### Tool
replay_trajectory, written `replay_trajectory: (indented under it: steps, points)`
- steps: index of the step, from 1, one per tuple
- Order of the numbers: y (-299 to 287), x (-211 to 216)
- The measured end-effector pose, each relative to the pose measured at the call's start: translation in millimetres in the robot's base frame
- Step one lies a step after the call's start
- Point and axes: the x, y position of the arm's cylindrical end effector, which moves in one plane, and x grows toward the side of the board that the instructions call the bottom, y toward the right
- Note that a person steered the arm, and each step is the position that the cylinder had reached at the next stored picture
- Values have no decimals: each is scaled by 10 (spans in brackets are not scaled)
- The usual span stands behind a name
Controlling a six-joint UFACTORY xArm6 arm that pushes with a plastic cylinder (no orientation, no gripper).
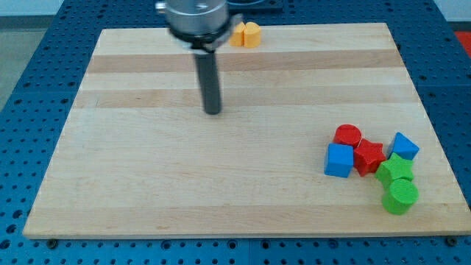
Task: Place the arm to the center right of the board
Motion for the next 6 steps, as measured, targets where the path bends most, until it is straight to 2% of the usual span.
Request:
replay_trajectory:
  steps: [4,6]
  points:
    - [2521,-1]
    - [2979,270]
